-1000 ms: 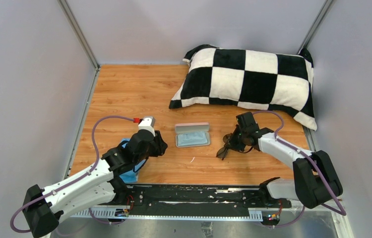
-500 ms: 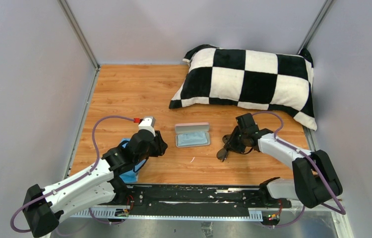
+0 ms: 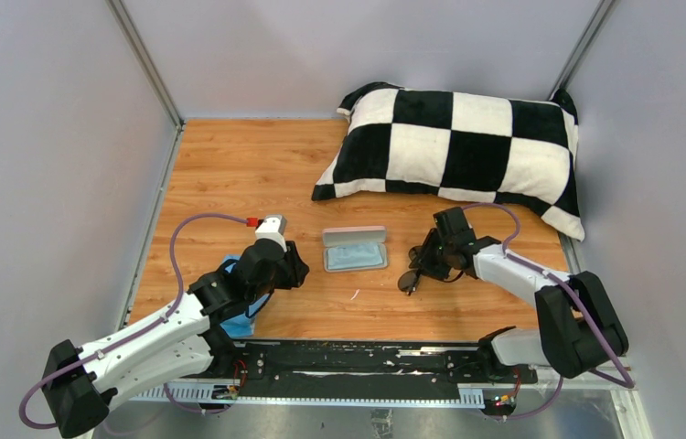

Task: Organize the sunglasses
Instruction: Pick up the sunglasses from the center of the board.

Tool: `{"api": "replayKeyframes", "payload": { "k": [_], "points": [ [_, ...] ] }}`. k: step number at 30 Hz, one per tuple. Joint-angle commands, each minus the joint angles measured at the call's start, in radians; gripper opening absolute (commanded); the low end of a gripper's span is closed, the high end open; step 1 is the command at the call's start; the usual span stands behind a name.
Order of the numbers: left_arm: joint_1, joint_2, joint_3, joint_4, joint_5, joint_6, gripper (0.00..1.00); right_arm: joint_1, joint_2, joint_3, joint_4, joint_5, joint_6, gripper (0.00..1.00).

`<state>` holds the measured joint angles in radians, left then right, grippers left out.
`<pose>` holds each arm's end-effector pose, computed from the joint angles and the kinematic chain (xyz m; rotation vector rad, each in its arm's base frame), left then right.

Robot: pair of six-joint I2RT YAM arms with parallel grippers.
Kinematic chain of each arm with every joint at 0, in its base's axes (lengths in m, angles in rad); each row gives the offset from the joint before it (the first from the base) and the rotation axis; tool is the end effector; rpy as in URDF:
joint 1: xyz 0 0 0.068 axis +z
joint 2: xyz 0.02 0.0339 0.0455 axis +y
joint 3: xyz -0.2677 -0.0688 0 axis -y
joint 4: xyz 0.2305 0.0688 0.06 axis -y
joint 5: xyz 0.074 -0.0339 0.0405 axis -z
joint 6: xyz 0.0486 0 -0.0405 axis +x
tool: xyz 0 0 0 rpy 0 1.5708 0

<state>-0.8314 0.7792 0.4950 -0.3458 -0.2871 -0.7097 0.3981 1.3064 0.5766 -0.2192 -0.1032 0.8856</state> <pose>0.1214 -0.1127 0.2235 -0.0279 2.2266 -0.5562 0.2129 0.0950 0.1635 0.5938 2.5688 0.6162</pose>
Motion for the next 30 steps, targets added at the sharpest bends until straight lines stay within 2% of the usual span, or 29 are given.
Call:
{"api": "replayKeyframes", "payload": {
  "k": [1, 5, 11, 30],
  "points": [
    [0.003, -0.003, 0.002, -0.001, 0.005, 0.009, 0.38, 0.010, 0.082, -0.042, -0.029, 0.081, -0.037, 0.42],
    [0.003, -0.006, 0.002, -0.003, 0.005, 0.009, 0.38, 0.010, 0.121, -0.041, -0.010, 0.077, -0.037, 0.39],
    [0.003, -0.009, 0.000, -0.007, 0.003, 0.010, 0.38, 0.011, 0.105, -0.053, -0.010, 0.080, -0.037, 0.26],
    [0.003, 0.002, 0.003, 0.001, 0.009, 0.009, 0.38, 0.013, -0.059, -0.001, -0.114, 0.068, -0.042, 0.18]
  ]
}}
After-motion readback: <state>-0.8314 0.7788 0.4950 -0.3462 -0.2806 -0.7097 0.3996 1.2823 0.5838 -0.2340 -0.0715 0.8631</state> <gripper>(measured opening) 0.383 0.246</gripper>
